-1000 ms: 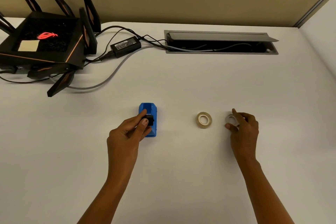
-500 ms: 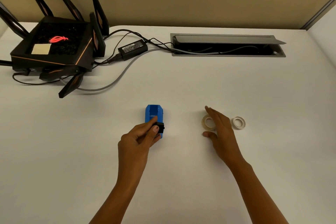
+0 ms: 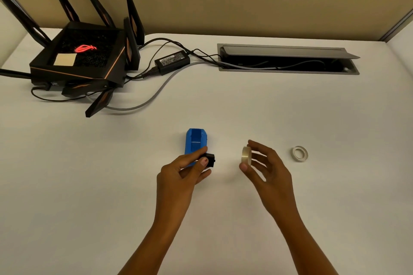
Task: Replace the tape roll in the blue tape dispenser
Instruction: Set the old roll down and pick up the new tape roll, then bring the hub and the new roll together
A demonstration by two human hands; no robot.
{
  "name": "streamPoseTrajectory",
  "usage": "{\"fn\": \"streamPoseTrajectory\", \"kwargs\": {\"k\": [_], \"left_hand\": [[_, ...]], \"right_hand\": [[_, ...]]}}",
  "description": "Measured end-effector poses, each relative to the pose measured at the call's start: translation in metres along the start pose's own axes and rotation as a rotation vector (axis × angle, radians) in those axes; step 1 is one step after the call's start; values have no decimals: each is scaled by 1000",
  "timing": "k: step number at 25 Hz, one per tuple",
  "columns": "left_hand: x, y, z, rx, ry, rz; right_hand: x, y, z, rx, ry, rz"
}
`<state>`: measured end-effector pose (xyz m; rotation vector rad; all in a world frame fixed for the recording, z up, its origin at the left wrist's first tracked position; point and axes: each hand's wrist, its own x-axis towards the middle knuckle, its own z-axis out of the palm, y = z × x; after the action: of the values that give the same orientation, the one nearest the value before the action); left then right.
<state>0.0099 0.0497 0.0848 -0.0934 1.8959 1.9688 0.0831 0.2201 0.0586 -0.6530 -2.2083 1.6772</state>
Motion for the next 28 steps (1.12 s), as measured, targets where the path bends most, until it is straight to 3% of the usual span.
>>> {"fn": "streamPoseTrajectory", "kwargs": {"k": [11, 20, 28], "left_hand": [[-6, 2, 2, 58, -20, -6], [-12, 8, 2, 61, -47, 0], [-23, 19, 6, 6, -161, -22]], "right_hand": [[-18, -40, 16, -9, -133, -165], [-24, -45, 19, 45, -139, -158], [-25, -38, 20, -71, -177, -184]]}}
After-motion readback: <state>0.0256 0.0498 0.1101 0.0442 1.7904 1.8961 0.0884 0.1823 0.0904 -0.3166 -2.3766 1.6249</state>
